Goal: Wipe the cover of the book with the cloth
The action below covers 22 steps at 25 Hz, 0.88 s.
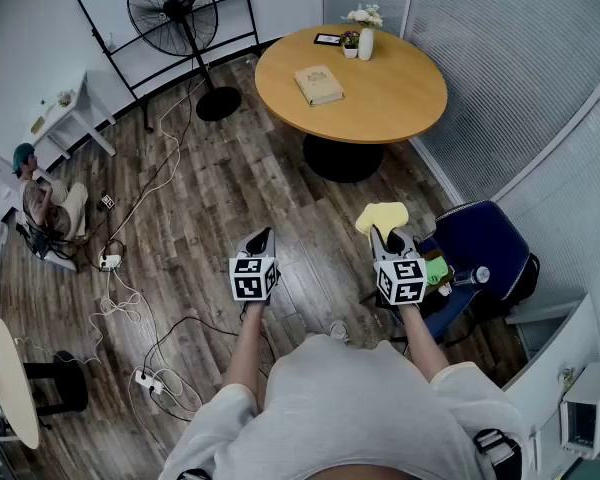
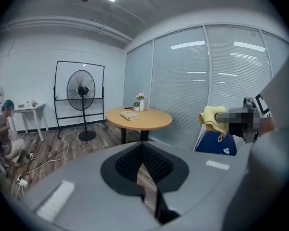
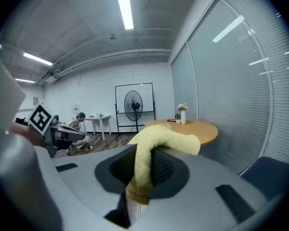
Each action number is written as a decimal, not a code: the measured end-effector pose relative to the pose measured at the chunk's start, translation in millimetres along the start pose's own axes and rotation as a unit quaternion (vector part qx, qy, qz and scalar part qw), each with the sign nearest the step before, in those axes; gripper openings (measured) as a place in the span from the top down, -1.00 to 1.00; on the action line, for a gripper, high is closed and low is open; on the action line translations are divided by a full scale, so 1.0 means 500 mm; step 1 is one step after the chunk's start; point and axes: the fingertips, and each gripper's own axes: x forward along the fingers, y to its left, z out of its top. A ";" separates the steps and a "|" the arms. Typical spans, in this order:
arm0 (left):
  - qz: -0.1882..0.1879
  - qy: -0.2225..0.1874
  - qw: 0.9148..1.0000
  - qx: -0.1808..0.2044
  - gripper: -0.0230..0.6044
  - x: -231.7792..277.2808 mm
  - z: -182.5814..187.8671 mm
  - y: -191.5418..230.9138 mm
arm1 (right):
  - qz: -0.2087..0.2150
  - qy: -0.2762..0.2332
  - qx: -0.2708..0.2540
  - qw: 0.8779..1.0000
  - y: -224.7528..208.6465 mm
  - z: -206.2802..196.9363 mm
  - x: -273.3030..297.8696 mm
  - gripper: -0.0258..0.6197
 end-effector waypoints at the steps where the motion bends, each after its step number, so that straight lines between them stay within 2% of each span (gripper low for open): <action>1: 0.000 0.000 1.000 0.000 0.91 0.003 0.000 -0.002 | 0.001 0.001 0.000 1.000 -0.002 -0.001 0.003 0.73; 11: -0.005 0.012 1.000 0.002 0.91 0.025 -0.007 -0.033 | 0.007 0.013 0.005 1.000 -0.023 -0.027 0.007 0.73; 22: -0.010 0.018 1.000 -0.002 0.91 0.063 -0.013 -0.080 | 0.020 0.003 0.005 1.000 -0.054 -0.031 0.020 0.73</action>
